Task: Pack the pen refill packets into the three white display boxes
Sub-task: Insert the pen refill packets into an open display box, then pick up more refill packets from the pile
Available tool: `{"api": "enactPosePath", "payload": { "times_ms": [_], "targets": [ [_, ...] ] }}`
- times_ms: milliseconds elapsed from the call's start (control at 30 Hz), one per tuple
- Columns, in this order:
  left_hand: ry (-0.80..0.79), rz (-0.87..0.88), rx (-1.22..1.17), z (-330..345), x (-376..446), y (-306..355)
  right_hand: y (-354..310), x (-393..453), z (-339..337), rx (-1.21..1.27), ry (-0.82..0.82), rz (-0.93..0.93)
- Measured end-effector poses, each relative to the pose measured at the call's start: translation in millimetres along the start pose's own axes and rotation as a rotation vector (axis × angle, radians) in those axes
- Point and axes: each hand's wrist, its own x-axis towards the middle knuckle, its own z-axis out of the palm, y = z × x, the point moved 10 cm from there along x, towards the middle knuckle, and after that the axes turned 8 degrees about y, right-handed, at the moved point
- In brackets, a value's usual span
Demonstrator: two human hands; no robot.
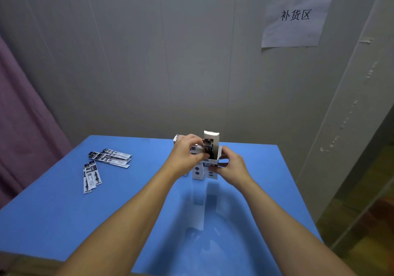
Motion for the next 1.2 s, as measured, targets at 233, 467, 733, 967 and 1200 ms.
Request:
{"api": "enactPosePath", "payload": {
  "times_ms": [233,467,733,967,1200],
  "targets": [
    [0.022,0.016,-0.06,-4.0,-0.5,4.2,8.6,-0.1,0.4,-0.032,-0.001,0.046],
    [0.124,-0.06,-0.147,-12.6,-3.2,-17.5,23.9,-0.3,-7.5,-0.07,0.021,0.118],
    [0.177,-0.257,-0.039,-27.9,-23.0,-80.9,80.5,9.6,-12.8,-0.242,-0.01,0.299],
    [0.156,-0.334,0.054,-31.1,-38.2,-111.4,88.3,6.6,-3.9,-0.412,-0.138,0.365],
    [0.151,-0.412,0.134,-29.8,-51.0,-129.4,104.1,-36.0,11.4,-0.925,-0.554,0.392]
  ]
}}
